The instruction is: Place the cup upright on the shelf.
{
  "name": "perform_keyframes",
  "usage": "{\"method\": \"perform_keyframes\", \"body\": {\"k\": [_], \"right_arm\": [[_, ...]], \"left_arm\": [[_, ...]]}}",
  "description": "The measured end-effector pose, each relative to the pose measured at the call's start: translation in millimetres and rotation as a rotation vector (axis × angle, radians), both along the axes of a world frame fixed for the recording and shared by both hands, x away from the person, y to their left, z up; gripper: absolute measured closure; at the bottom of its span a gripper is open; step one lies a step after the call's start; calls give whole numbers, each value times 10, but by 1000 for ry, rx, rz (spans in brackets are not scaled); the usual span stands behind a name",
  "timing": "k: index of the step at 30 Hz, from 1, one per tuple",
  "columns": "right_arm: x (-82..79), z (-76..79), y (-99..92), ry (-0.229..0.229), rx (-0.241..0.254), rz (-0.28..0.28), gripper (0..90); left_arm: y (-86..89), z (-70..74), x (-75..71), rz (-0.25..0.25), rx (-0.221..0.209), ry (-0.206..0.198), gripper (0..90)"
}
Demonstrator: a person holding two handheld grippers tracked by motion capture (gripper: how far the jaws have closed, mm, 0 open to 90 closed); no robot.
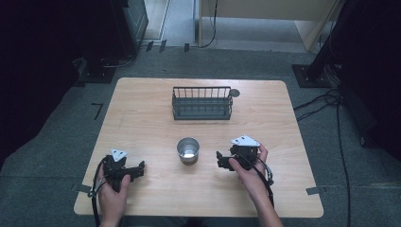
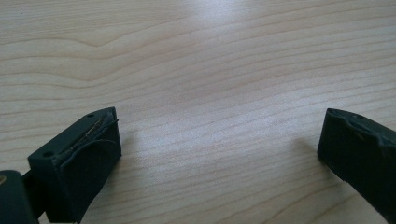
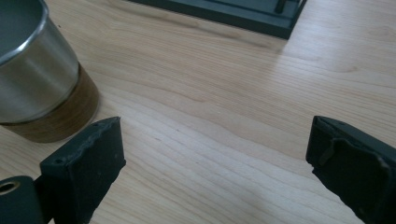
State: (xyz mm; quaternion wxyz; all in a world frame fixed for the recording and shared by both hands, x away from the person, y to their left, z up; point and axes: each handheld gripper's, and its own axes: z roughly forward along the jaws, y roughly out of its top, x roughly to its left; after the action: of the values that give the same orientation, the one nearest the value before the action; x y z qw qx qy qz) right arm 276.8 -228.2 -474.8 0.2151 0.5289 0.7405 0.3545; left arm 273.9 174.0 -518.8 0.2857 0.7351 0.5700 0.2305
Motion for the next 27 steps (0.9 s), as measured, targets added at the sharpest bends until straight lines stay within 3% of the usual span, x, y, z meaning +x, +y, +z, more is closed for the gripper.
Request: {"method": "perform_keyframes", "body": {"k": [27], "right_arm": [[-73,-83,556,16,36,145,46]], "left_arm": [[-1,-1,0,-3,0,0,0]]}}
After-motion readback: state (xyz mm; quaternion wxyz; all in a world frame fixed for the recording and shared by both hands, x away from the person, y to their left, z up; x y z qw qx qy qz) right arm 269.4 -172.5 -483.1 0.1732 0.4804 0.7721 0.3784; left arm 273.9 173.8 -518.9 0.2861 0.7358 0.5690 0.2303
